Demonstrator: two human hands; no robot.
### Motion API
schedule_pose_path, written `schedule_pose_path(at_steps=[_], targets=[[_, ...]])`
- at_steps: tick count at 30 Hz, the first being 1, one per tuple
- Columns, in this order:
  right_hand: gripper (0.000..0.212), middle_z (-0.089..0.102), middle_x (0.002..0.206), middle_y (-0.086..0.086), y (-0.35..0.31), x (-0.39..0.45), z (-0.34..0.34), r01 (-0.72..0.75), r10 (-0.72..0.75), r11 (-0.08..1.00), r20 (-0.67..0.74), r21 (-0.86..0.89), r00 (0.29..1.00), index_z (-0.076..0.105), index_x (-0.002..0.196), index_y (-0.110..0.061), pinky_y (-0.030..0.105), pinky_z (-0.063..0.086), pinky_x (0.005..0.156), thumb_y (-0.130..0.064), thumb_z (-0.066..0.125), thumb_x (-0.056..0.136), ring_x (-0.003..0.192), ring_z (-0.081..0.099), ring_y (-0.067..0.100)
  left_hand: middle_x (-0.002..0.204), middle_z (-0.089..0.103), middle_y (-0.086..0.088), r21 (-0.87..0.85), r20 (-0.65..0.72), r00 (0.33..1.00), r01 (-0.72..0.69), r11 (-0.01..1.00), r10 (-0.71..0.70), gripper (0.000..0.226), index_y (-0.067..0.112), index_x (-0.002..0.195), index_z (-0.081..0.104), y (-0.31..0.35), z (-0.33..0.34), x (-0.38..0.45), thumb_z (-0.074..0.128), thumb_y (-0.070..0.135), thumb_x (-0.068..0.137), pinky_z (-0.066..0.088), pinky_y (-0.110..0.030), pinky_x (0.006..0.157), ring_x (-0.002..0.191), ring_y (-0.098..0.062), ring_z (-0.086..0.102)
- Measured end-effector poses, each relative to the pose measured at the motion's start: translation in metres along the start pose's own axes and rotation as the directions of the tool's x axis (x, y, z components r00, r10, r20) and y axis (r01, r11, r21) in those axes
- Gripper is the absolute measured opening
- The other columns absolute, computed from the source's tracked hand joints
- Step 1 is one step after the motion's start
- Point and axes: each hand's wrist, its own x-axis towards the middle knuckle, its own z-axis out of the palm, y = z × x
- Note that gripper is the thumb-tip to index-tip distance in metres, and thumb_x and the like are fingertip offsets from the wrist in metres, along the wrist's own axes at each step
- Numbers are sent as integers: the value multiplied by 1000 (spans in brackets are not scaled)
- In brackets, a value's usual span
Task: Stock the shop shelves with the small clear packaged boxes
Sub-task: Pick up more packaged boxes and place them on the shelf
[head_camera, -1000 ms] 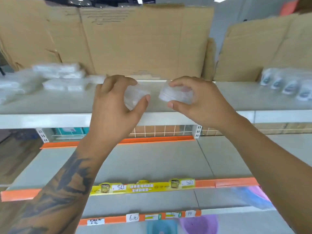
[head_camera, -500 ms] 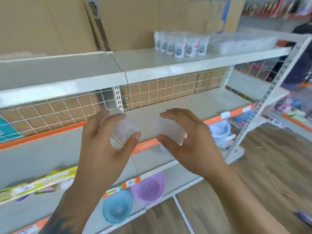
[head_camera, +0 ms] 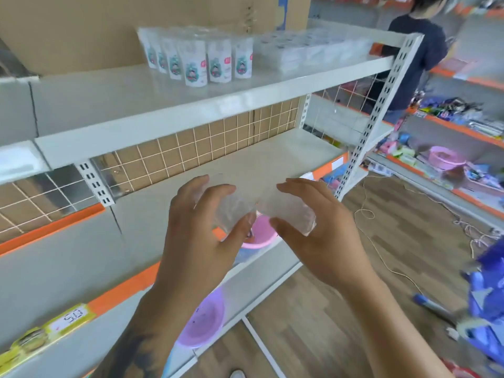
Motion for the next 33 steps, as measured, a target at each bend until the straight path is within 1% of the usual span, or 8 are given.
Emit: schedule_pose_path(at_steps=[7,11,14,20,25,28,30,33], targets=[[47,59,134,-19,27,61,-25,-32,29,999,-97,-34,995,65,128,-31,17,41,104,-24,80,85,129,52,-1,140,54,-4,-58,-29,997,-75,996,73,50,26,124,66,8,42,70,65,58,86,36,-24,108,133,-25,49],[47,60,134,-21,41,93,-42,-48,42,998,-143,-40,989,65,127,-32,10,38,98,-23,80,84,127,52,-3,135,57,-8,-63,-63,991,-123,990,119,48,21,123,68,21,62,104,73,51,86,43,-38,106,128,-29,54],[47,61,132,-21,56,117,-55,-55,48,998,-157,-42,986,64,126,-33,9,39,94,-23,80,83,123,55,-3,134,58,-9,-65,-83,983,-169,983,164,47,19,122,68,30,75,130,75,48,87,43,-42,107,128,-28,54],[48,62,125,-24,96,194,-88,-24,24,1000,-200,1,980,64,126,-36,35,52,96,-30,82,82,115,58,-2,133,57,-12,3,-166,966,-203,979,200,49,17,125,67,52,97,194,77,47,87,44,-43,107,126,-30,54],[49,60,128,-21,138,282,-110,127,-128,992,-130,-11,983,62,129,-36,30,49,98,-34,82,84,114,58,0,132,57,-10,125,-280,935,-188,974,217,53,17,126,67,69,125,248,77,50,86,43,-37,109,126,-27,55],[46,60,124,-23,167,348,-125,236,-235,972,-23,16,972,62,126,-39,12,42,93,-37,81,84,110,56,-2,134,56,-4,210,-364,912,-117,971,188,53,22,127,66,85,147,286,78,52,84,43,-31,106,126,-19,54],[45,59,121,-26,181,398,-134,302,-304,952,41,45,952,62,125,-39,1,34,86,-36,81,85,108,53,-5,131,55,2,223,-427,895,-36,974,131,52,28,127,65,98,160,314,77,54,83,40,-18,103,122,-11,53],[45,60,125,-22,192,466,-142,383,-393,919,140,90,909,63,126,-34,7,36,90,-37,81,85,110,53,0,121,51,10,228,-483,876,102,968,21,51,32,124,64,110,174,358,75,57,82,37,-7,94,111,-4,52]])
